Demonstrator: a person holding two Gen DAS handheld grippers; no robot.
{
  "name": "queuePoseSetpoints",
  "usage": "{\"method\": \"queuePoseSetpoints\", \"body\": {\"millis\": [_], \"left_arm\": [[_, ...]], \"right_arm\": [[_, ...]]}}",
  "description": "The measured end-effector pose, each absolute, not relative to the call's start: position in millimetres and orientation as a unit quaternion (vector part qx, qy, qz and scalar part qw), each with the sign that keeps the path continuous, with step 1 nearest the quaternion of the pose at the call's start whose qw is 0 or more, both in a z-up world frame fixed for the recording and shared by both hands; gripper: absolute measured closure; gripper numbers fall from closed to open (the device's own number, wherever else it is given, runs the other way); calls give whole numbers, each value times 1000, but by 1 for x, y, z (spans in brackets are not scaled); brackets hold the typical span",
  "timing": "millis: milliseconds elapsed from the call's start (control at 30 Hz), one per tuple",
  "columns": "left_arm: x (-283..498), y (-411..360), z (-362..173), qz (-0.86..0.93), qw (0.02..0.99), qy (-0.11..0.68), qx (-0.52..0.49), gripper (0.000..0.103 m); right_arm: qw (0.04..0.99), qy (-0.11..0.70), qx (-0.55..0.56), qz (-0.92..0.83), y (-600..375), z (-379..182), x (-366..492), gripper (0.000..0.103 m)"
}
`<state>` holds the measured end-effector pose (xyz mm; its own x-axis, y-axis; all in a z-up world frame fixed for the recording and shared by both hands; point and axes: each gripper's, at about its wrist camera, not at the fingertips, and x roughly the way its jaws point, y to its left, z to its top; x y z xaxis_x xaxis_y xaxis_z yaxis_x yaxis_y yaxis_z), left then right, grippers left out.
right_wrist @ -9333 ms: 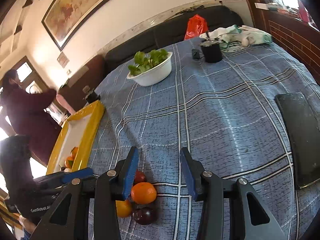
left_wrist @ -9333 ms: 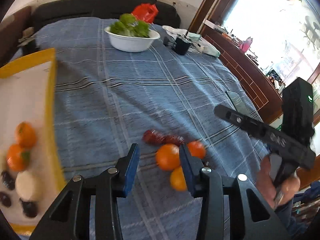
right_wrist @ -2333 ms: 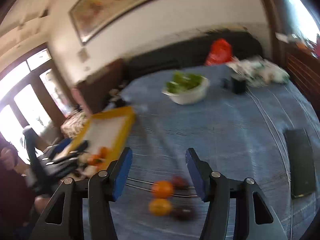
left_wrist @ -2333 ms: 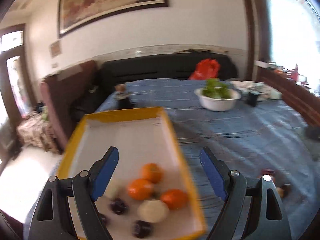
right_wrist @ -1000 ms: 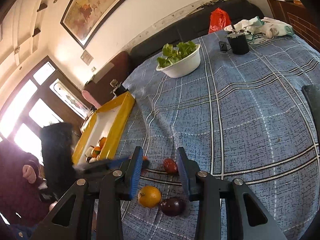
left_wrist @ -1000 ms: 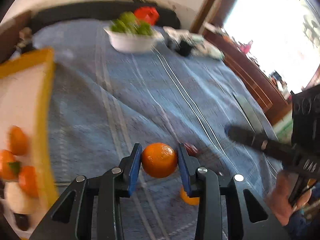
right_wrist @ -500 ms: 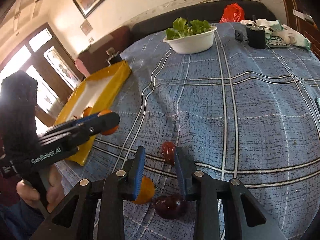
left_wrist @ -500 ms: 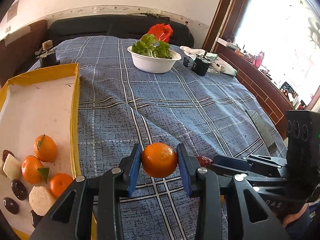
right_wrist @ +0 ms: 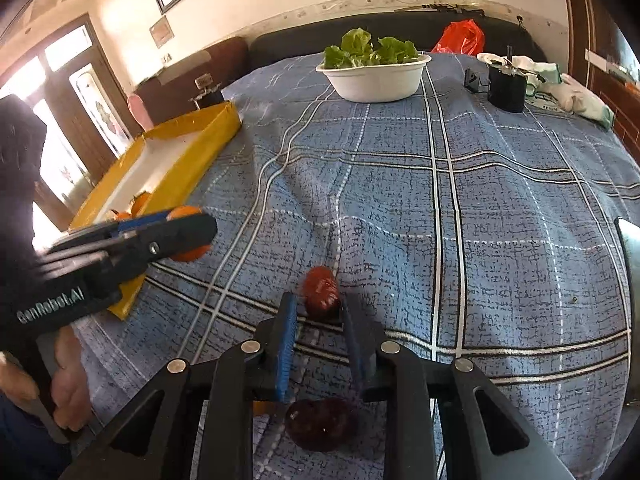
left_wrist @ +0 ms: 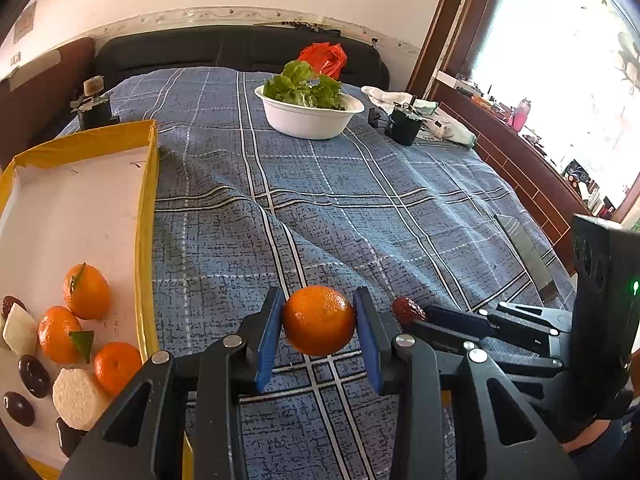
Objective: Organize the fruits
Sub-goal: 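Grasp a red date with the right tool while the left tool holds the orange, then carry the orange and the red date over the tray with both tools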
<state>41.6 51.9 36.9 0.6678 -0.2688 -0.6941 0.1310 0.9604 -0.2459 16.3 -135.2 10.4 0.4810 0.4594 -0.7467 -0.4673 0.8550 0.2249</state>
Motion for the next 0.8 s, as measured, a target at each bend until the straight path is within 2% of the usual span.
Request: {"method": "queuePoseSetpoints", "body": {"millis": [133, 800], "left_arm": [[40, 50, 38, -110, 911, 389, -85, 69], [32, 51, 48, -47, 937, 345, -37, 69]], "right_arm": [[864, 429, -21, 261, -127, 9, 16, 82], [884, 378, 40, 271, -153, 35, -2, 81]]}}
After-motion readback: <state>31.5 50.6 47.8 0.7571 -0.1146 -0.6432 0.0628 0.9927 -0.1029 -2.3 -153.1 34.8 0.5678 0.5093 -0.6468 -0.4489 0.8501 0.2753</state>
